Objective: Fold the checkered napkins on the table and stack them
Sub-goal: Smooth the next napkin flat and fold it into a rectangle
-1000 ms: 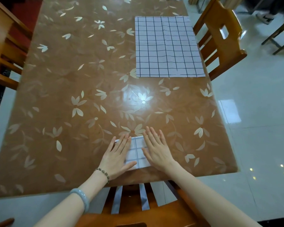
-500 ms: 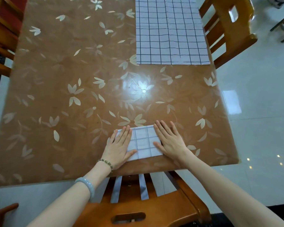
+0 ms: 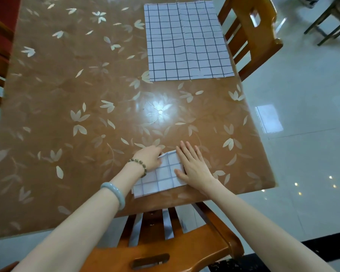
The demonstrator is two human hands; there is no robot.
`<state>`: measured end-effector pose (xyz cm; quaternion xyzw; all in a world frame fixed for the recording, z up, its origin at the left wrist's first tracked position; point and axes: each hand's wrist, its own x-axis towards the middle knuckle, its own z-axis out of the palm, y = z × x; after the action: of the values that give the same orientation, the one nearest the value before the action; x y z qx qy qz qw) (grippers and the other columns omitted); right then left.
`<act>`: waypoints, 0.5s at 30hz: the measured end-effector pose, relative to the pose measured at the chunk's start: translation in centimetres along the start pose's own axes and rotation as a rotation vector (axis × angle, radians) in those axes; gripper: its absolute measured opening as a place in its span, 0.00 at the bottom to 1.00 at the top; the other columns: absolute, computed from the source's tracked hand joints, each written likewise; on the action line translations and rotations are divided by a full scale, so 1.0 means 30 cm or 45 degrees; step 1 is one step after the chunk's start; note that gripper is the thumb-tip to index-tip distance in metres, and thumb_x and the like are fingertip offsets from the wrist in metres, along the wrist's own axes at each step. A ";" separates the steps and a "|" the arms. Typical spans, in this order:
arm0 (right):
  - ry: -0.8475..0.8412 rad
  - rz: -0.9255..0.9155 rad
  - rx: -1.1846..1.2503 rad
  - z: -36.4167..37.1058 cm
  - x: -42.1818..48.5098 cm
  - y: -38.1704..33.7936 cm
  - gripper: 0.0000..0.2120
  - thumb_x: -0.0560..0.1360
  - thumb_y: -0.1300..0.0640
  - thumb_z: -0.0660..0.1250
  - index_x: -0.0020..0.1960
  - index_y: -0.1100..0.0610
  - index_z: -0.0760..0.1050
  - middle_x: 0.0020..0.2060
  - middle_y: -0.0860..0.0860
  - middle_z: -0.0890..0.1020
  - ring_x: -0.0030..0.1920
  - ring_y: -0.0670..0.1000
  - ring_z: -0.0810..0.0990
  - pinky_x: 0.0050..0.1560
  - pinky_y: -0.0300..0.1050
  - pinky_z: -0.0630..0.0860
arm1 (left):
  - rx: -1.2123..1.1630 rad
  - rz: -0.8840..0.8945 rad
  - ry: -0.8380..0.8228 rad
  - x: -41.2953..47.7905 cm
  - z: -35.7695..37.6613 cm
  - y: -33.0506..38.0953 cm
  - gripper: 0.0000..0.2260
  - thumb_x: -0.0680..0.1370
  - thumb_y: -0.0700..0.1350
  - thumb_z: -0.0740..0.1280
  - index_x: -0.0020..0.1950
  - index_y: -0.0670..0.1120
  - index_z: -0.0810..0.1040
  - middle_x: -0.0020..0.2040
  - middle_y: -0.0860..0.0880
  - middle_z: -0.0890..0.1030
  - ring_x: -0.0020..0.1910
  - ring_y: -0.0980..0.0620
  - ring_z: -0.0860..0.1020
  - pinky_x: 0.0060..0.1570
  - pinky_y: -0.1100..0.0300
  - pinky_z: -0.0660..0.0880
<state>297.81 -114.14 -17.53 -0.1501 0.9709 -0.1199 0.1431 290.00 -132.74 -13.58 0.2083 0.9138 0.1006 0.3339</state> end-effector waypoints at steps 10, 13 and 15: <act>0.039 0.730 1.867 -0.221 -0.091 0.000 0.21 0.69 0.48 0.74 0.60 0.51 0.76 0.59 0.55 0.80 0.57 0.54 0.80 0.60 0.56 0.76 | -0.804 0.087 0.071 -0.187 -0.102 0.038 0.02 0.79 0.43 0.65 0.47 0.49 0.77 0.47 0.50 0.81 0.44 0.56 0.79 0.41 0.67 0.73; -0.048 0.753 2.261 -0.278 -0.157 -0.015 0.21 0.72 0.51 0.72 0.62 0.58 0.77 0.58 0.59 0.80 0.55 0.58 0.80 0.56 0.56 0.78 | -1.095 0.072 0.091 -0.244 -0.146 0.068 0.05 0.78 0.43 0.67 0.51 0.43 0.78 0.46 0.49 0.83 0.42 0.56 0.82 0.41 0.64 0.76; -0.049 0.768 2.429 -0.317 -0.209 -0.059 0.23 0.70 0.53 0.72 0.62 0.60 0.75 0.53 0.59 0.82 0.52 0.58 0.81 0.48 0.52 0.81 | -1.269 0.053 0.081 -0.281 -0.166 0.097 0.07 0.77 0.43 0.68 0.52 0.43 0.78 0.46 0.46 0.84 0.43 0.49 0.84 0.41 0.57 0.79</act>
<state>301.02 -111.91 -6.68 0.2783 0.4637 -0.8050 0.2440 293.47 -134.14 -4.09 0.0385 0.7601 0.5379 0.3626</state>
